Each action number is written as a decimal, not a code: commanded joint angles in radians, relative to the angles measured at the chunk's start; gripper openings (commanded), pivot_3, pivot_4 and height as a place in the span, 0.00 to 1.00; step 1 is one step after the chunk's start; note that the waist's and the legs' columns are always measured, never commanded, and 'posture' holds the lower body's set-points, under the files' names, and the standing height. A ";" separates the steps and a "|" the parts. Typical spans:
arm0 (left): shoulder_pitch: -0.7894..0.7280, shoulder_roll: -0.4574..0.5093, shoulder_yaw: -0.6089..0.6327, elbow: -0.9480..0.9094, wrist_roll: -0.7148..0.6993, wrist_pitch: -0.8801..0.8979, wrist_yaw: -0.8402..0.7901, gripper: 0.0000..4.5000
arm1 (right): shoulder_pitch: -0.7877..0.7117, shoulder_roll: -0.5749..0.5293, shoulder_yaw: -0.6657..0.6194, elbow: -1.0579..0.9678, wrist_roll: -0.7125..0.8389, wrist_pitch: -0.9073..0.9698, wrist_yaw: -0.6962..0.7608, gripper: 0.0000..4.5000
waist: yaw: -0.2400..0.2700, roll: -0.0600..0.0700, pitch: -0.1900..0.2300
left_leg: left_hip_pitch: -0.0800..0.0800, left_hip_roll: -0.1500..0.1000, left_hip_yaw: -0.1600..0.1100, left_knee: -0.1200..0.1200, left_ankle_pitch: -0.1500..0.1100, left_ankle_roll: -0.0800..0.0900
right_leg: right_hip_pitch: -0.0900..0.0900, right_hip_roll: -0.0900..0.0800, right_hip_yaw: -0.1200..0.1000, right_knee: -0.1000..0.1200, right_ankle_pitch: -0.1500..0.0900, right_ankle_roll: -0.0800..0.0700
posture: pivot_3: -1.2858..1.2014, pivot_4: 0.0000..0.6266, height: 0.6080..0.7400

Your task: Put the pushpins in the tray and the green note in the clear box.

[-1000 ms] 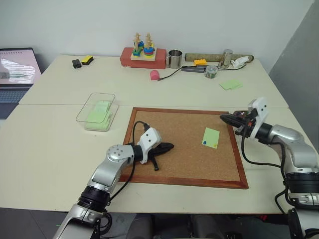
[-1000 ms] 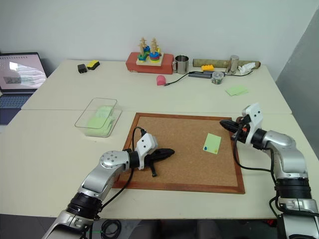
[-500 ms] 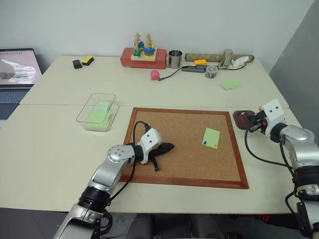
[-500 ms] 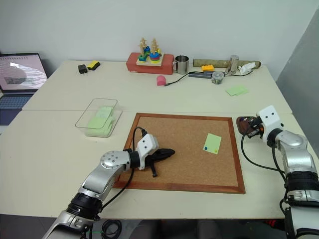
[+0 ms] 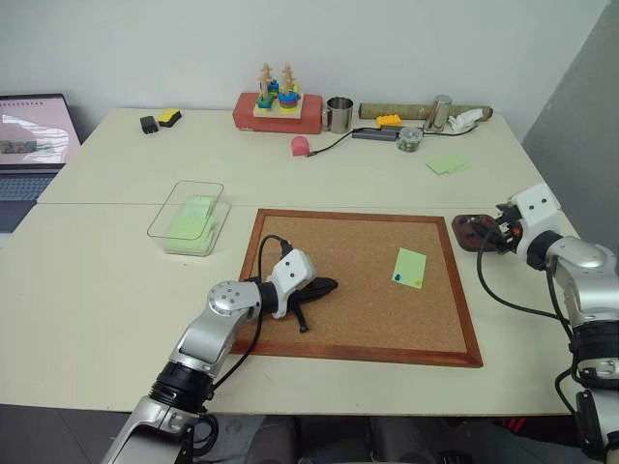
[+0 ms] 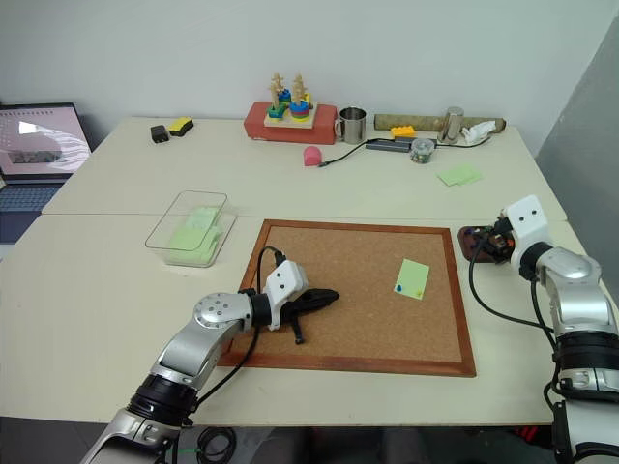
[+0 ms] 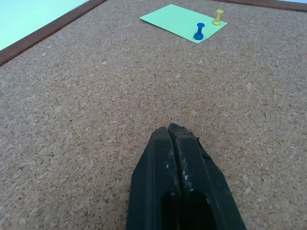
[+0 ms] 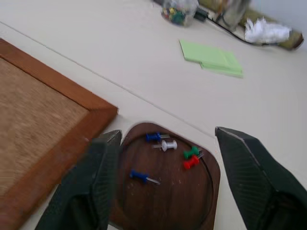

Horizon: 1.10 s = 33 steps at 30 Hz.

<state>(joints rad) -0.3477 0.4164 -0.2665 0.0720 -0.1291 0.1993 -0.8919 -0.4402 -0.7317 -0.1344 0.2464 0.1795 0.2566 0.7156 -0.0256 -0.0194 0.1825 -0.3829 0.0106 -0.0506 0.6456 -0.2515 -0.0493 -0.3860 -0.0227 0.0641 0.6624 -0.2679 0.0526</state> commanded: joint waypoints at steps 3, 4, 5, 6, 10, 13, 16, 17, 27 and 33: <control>0.021 0.012 -0.043 0.021 0.030 0.020 -0.023 0.00 | 0.198 -0.043 0.014 -0.343 0.123 0.104 0.163 0.72 | 0.000 0.000 0.000 | 0.000 0.000 0.000 0.000 0.000 0.000 | 0.000 0.000 0.000 0.000 0.000 0.000 | 0.52 0.24 1.00; 0.020 0.013 -0.043 0.023 0.030 0.019 -0.026 0.00 | 0.233 -0.029 0.019 -0.391 0.147 0.116 0.173 0.72 | -0.003 0.000 0.000 | 0.000 0.000 0.000 0.000 0.000 0.000 | 0.000 0.000 0.000 0.000 0.000 0.000 | 0.52 0.24 1.00; 0.018 0.013 -0.044 0.024 0.030 0.018 -0.027 0.00 | 0.257 -0.015 0.022 -0.422 0.162 0.120 0.176 0.72 | -0.003 0.000 0.000 | 0.000 0.000 0.001 0.000 0.000 0.000 | 0.000 0.000 0.001 0.000 -0.001 0.001 | 0.52 0.24 1.00; 0.018 0.013 -0.044 0.026 0.030 0.017 -0.028 0.00 | 0.275 -0.004 0.025 -0.439 0.166 0.117 0.173 0.72 | -0.003 0.000 0.000 | 0.000 0.000 0.001 0.000 0.000 0.000 | 0.000 0.000 0.001 0.000 -0.001 0.002 | 0.52 0.24 1.00; 0.014 0.014 -0.046 0.029 0.031 0.016 -0.031 0.00 | 0.327 0.042 0.062 -0.452 0.144 0.067 0.164 0.72 | -0.004 0.000 0.000 | 0.001 0.000 0.001 0.001 0.000 0.000 | 0.000 0.000 0.001 0.000 -0.003 0.005 | 0.52 0.24 1.00; 0.014 0.013 -0.047 0.030 0.035 0.016 -0.032 0.00 | 0.327 0.071 0.096 -0.402 0.100 0.002 0.152 0.72 | -0.004 0.000 0.000 | 0.001 0.000 0.001 0.000 0.000 0.000 | 0.000 0.000 0.001 0.000 -0.003 0.005 | 0.52 0.24 1.00; 0.017 0.014 -0.047 0.029 0.038 0.015 -0.033 0.00 | 0.318 0.095 0.108 -0.350 0.081 -0.041 0.144 0.72 | -0.003 0.000 0.000 | 0.001 0.000 0.001 0.000 0.000 0.000 | 0.000 0.000 0.001 0.000 -0.002 0.004 | 0.52 0.24 1.00; 0.018 0.015 -0.047 0.027 0.038 0.015 -0.033 0.00 | 0.315 0.098 0.110 -0.338 0.078 -0.051 0.145 0.72 | -0.003 0.000 0.000 | 0.001 0.000 0.001 0.000 0.000 0.000 | 0.000 0.000 0.001 0.000 -0.002 0.004 | 0.52 0.24 1.00; 0.027 0.028 -0.042 0.018 0.040 0.018 -0.033 0.00 | 0.307 0.118 0.108 -0.297 0.089 -0.087 0.165 0.54 | -0.004 0.000 0.000 | 0.001 0.000 0.001 0.000 0.000 0.000 | 0.000 0.001 0.001 0.000 -0.002 0.003 | 0.52 0.24 1.00; 0.025 0.030 -0.044 0.019 0.041 0.018 -0.036 0.00 | 0.298 0.129 0.112 -0.286 0.091 -0.082 0.166 0.25 | -0.004 0.000 0.000 | 0.001 0.001 0.001 0.000 0.000 0.000 | 0.000 0.001 0.001 0.000 -0.002 0.003 | 0.52 0.24 1.00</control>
<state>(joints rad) -0.3548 0.4312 -0.2704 0.0730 -0.1158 0.1923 -0.9059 -0.1319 -0.6064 -0.0143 -0.0345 0.2564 0.1870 0.8743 -0.0296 -0.0196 0.1821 -0.3821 0.0111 -0.0497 0.6457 -0.2515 -0.0493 -0.3860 -0.0221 0.0649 0.6621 -0.2695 0.0553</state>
